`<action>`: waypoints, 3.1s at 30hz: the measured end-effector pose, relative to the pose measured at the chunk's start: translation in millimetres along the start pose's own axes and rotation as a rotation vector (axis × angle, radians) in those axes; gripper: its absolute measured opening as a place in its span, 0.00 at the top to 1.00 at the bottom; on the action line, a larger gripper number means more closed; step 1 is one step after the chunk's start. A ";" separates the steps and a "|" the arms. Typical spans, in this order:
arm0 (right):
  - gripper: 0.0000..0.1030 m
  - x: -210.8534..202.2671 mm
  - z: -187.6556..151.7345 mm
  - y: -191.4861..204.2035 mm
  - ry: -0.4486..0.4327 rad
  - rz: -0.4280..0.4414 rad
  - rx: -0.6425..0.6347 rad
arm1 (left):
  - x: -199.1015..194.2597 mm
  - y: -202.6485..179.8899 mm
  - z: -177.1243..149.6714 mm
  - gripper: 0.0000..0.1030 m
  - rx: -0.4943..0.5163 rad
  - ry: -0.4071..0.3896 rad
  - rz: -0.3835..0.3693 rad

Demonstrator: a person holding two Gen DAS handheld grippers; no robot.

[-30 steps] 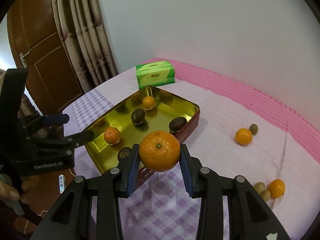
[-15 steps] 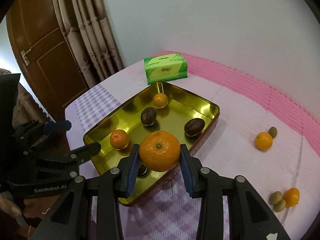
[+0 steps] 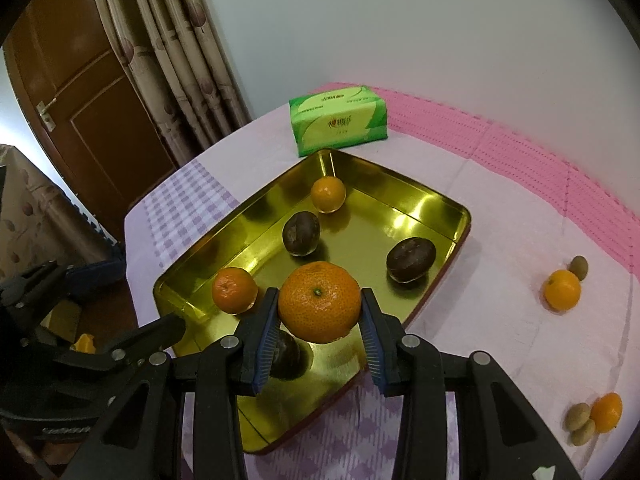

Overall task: Organize fruits
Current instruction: 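Carry the orange into the gold tray and open the right gripper, then move both grippers back over the fruits on the cloth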

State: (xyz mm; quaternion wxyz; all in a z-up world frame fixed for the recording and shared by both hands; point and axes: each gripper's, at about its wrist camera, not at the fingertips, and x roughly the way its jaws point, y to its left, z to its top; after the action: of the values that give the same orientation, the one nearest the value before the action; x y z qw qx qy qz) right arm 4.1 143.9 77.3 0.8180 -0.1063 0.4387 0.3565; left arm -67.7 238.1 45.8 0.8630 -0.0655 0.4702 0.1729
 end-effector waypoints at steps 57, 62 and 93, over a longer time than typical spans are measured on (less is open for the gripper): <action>0.31 -51.1 -22.6 -10.5 -0.098 -0.013 0.091 | 10.3 -11.1 -6.6 0.16 0.063 0.030 0.047; 0.25 -77.8 -46.4 -33.3 -0.118 -0.058 0.155 | 8.4 -14.9 -7.5 0.16 0.075 0.019 0.058; 0.18 -166.6 -213.5 -252.8 -0.094 -0.485 0.476 | -39.8 -187.6 55.1 0.16 0.470 -0.122 -0.308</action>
State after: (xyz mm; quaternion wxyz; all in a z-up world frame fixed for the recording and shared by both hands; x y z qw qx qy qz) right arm -22.1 -224.4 47.9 0.9001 0.0028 0.4335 0.0438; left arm 23.4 69.1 99.9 0.8973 0.0765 0.4289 -0.0703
